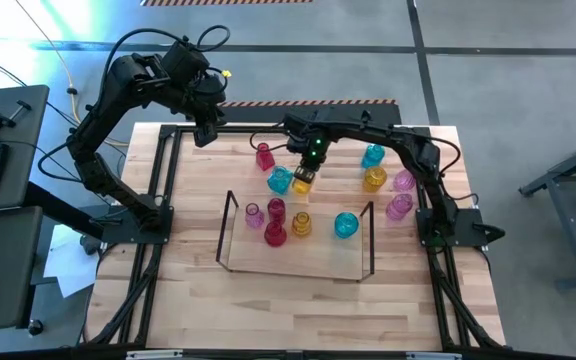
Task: Sort vases onto shelf
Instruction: Put the bottom yellow vase on the shelf aligned with the other yellow vase
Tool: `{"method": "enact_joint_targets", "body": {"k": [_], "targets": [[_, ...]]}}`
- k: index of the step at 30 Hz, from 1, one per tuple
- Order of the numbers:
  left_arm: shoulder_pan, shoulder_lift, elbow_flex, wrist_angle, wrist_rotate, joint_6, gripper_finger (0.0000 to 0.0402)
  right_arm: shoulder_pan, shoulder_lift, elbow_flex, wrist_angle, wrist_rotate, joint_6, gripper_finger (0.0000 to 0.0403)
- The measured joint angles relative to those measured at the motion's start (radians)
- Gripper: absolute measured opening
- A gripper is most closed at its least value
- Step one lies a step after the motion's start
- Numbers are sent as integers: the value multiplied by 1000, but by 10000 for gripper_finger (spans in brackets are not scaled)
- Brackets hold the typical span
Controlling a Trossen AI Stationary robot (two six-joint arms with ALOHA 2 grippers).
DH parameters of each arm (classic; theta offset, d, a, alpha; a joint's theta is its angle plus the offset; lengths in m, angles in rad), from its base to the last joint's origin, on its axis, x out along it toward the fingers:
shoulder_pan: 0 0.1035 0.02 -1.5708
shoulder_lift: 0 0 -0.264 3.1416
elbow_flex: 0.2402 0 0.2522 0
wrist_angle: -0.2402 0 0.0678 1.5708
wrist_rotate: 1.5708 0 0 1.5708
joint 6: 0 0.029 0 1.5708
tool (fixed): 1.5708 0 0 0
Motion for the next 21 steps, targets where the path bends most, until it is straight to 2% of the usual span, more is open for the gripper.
{"method": "enact_joint_targets", "body": {"k": [6,12,15,17,21], "targets": [[0,0,0,0,0,0,99,6,-1,134,-161,24,-8,5],[0,0,0,0,0,0,99,15,-3,390,-329,99,0,3],[0,0,0,2,0,0,99,28,-78,360,-255,49,51,3],[0,0,0,3,0,0,99,51,-119,348,-285,20,92,3],[0,0,0,20,0,0,99,119,-152,358,-316,61,156,3]]}}
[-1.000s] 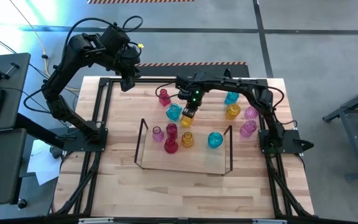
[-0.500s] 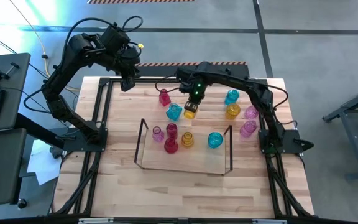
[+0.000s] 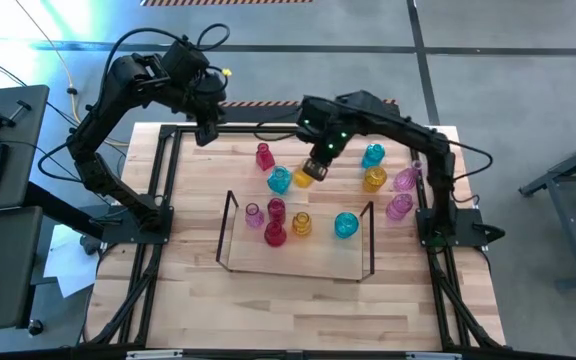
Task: Sort vases onto shelf
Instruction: Put the bottom yellow vase on the shelf aligned with the other yellow vase
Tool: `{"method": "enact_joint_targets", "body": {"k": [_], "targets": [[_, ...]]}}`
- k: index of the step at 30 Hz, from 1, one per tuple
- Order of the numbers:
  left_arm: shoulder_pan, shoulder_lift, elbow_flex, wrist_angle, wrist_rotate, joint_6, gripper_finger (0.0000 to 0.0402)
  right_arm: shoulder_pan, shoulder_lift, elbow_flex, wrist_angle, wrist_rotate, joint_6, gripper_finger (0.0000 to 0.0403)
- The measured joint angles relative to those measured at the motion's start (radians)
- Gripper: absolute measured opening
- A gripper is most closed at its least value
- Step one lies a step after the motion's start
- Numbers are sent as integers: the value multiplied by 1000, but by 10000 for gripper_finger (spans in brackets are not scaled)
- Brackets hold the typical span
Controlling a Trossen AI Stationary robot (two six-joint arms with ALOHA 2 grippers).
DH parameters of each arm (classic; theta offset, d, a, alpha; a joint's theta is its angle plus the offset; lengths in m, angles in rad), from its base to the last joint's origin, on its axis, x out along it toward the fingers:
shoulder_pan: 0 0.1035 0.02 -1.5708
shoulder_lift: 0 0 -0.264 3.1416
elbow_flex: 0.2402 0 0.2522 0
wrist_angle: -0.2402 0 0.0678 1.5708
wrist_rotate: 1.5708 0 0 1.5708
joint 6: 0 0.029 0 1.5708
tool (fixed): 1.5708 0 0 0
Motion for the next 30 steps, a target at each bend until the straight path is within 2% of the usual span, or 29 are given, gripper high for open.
{"method": "enact_joint_targets", "body": {"k": [11,18,23,30], "targets": [[0,0,0,18,0,-18,99,195,-97,35,-8,57,194,3],[-17,17,0,19,1,-71,99,323,-90,29,-6,42,197,3],[-26,28,-1,17,3,-105,99,386,-89,27,-6,79,196,3],[-27,30,-1,17,2,-80,99,427,-57,28,15,71,308,2]]}}
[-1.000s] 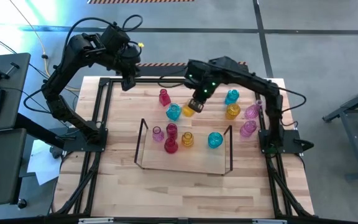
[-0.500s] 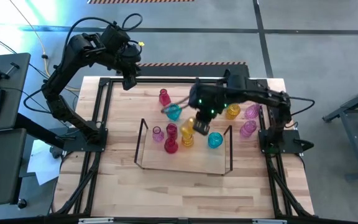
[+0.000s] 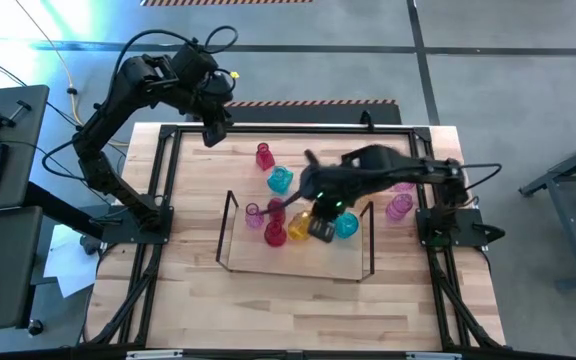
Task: Sort vases onto shelf
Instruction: Put the bottom yellow vase on the shelf aligned with the other yellow vase
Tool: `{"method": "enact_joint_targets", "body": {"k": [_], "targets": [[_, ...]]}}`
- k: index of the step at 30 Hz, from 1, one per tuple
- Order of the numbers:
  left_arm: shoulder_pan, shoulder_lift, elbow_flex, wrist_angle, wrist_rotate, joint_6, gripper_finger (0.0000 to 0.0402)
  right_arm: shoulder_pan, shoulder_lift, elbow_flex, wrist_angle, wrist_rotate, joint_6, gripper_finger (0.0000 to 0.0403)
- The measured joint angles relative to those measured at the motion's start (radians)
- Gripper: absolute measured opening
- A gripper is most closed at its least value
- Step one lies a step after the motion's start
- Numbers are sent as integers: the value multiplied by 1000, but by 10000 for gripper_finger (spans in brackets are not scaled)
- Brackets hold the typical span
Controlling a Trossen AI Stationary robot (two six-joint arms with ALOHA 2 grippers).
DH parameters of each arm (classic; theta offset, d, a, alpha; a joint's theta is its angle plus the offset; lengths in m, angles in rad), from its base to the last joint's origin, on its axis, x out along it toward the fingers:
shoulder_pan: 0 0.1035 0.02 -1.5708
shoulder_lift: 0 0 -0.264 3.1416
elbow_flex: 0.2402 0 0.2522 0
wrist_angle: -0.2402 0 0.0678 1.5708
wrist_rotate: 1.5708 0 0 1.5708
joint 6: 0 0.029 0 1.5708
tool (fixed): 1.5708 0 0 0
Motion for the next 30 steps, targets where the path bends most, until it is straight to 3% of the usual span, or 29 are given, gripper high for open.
{"method": "enact_joint_targets", "body": {"k": [5,17,30], "targets": [[2,0,0,0,-14,55,99,32,106,0,86,-45,50,2],[1,0,0,0,-15,39,99,53,201,-2,-8,-36,163,2],[1,0,0,0,-14,38,99,63,330,0,-20,9,156,2]]}}
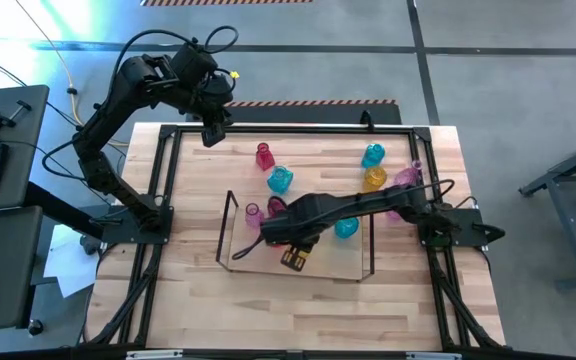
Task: Sort vases onto shelf
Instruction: Put the bottom yellow vase on the shelf aligned with the other yellow vase
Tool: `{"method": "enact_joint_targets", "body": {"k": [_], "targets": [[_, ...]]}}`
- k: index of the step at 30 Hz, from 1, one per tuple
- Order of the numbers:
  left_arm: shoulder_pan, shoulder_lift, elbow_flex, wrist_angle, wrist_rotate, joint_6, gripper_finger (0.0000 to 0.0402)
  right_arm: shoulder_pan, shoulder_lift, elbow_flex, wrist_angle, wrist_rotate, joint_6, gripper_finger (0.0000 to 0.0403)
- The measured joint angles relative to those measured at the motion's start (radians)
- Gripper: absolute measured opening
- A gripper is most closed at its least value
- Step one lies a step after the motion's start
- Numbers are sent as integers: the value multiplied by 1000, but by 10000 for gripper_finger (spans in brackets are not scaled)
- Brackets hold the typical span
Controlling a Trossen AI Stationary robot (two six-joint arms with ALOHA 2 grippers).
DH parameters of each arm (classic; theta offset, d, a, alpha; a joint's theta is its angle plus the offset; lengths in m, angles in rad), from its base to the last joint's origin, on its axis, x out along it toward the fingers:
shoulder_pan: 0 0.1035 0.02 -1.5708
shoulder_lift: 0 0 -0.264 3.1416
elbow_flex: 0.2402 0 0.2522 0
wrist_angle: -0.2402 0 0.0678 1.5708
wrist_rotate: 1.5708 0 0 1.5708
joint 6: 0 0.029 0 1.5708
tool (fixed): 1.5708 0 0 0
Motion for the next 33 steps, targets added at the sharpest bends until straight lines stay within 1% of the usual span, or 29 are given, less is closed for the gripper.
{"method": "enact_joint_targets", "body": {"k": [16,26,33], "targets": [[0,-2,1,-4,16,-7,99,1,16,0,0,-8,-1,3],[0,-2,1,-14,16,-9,99,0,15,0,-2,-9,0,40],[0,-2,1,-15,16,-9,99,0,15,0,-1,-11,0,47]]}}
